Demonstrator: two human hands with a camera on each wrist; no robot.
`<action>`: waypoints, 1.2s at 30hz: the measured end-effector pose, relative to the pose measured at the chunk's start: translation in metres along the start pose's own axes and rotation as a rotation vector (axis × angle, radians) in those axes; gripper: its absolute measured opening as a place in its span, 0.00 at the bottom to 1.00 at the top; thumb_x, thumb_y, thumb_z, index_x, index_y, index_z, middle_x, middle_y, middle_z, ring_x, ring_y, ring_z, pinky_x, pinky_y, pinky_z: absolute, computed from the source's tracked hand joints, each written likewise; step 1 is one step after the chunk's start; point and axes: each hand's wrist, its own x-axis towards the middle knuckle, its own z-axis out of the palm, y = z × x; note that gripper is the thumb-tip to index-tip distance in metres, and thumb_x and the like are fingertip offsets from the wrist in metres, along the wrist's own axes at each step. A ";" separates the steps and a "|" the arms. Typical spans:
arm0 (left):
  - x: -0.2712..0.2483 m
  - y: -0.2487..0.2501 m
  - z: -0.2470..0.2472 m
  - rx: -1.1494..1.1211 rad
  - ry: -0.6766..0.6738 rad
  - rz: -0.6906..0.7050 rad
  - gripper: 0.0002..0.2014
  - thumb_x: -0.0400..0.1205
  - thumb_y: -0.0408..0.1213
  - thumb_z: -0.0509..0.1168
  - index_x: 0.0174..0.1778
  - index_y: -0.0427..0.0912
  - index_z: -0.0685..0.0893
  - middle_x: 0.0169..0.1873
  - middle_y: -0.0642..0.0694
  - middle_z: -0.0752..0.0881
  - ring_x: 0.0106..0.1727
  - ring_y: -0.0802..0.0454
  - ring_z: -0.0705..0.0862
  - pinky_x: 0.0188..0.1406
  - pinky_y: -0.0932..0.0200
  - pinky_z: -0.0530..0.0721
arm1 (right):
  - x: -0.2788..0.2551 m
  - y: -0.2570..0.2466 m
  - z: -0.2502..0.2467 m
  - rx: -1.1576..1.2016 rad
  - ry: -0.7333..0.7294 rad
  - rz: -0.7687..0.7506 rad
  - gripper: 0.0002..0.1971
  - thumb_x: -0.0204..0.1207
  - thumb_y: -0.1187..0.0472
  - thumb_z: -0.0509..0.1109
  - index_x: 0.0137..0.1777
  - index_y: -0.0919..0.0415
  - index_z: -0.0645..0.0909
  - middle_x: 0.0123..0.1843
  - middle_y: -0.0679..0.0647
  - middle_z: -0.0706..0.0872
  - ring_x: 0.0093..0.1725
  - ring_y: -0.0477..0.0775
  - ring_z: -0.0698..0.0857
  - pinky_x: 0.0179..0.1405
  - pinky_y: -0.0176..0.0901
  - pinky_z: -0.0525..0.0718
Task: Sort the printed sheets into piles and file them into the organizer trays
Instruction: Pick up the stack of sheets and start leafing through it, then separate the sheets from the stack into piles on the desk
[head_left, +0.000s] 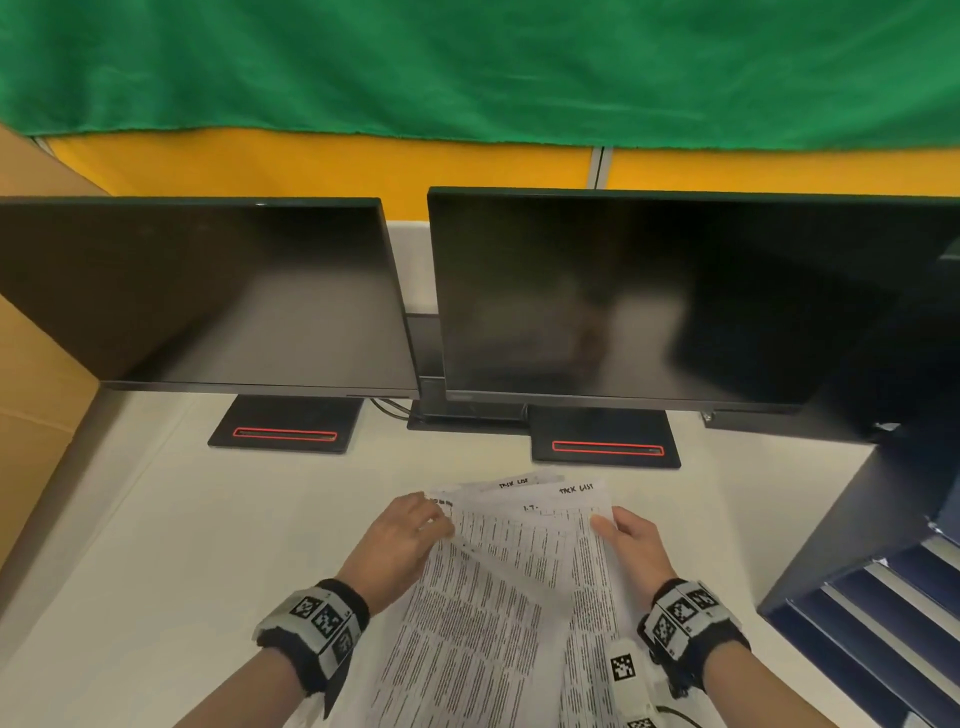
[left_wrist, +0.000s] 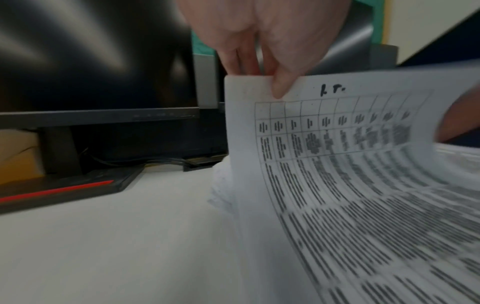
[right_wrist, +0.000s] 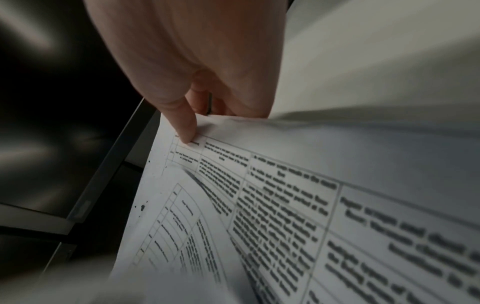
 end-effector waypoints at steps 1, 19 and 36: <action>0.002 0.005 0.004 0.005 -0.024 0.010 0.15 0.66 0.28 0.73 0.42 0.51 0.80 0.38 0.55 0.84 0.43 0.57 0.79 0.49 0.59 0.83 | 0.001 0.001 0.000 -0.002 0.001 0.001 0.08 0.79 0.65 0.66 0.51 0.65 0.87 0.50 0.64 0.92 0.52 0.68 0.89 0.60 0.67 0.84; -0.063 -0.155 -0.050 0.138 -0.655 -0.920 0.16 0.83 0.33 0.50 0.60 0.50 0.78 0.65 0.53 0.81 0.68 0.49 0.76 0.77 0.37 0.53 | 0.009 0.003 -0.001 -0.058 -0.025 -0.004 0.09 0.80 0.66 0.65 0.49 0.73 0.83 0.48 0.67 0.91 0.51 0.69 0.88 0.56 0.58 0.82; 0.128 0.070 0.038 -0.074 -0.361 -0.080 0.13 0.82 0.47 0.59 0.58 0.46 0.79 0.54 0.45 0.80 0.58 0.47 0.75 0.63 0.48 0.68 | -0.008 -0.010 0.008 -0.048 0.006 -0.070 0.03 0.73 0.66 0.73 0.43 0.66 0.87 0.41 0.64 0.91 0.40 0.64 0.90 0.42 0.53 0.88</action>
